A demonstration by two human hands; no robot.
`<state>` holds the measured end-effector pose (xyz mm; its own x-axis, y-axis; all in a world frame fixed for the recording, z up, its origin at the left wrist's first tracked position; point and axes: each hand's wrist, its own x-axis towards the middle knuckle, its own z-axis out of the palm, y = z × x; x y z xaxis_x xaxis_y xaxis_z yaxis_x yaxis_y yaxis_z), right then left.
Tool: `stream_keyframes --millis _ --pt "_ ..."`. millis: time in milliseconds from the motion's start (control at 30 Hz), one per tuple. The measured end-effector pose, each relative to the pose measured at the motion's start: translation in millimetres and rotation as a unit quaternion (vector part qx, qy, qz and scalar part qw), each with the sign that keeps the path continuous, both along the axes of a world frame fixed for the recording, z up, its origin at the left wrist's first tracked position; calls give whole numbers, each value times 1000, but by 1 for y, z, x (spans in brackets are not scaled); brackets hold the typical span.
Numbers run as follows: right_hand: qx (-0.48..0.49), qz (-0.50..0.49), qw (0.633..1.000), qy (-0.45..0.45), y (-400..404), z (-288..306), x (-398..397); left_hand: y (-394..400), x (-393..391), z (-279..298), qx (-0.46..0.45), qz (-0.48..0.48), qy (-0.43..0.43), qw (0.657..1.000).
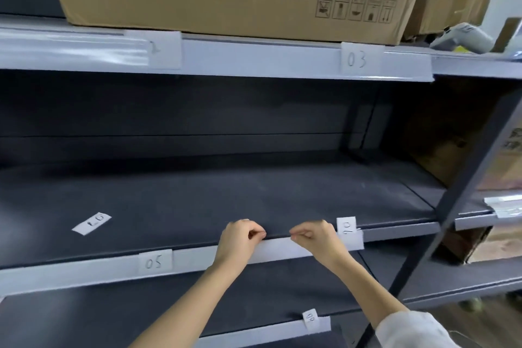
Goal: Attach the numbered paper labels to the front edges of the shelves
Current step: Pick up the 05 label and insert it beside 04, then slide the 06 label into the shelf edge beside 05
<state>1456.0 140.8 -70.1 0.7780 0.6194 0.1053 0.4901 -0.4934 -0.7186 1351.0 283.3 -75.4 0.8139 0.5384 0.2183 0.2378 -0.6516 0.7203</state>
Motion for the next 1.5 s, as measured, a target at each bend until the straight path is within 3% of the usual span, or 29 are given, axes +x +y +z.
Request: stream_keyframes --millis 333,567,667,900,1233,1500 --pt "-3 6 1000 22 -55 10 65 -47 55 3 5 -3 19 1000" --pt "10 -48 999 -12 -84 11 108 -64 114 14 -20 -106 -12 994" --pt "-5 -28 1000 -5 -92 6 121 -84 136 17 -42 -165 26 985" --pt "-34 35 998 34 -95 1 149 -98 167 26 -19 -176 82 981" --pt "-36 48 997 39 -95 1 154 -98 184 31 25 -196 172 965" --pt "-78 105 991 22 -86 2 146 -77 168 25 -20 -146 131 980"
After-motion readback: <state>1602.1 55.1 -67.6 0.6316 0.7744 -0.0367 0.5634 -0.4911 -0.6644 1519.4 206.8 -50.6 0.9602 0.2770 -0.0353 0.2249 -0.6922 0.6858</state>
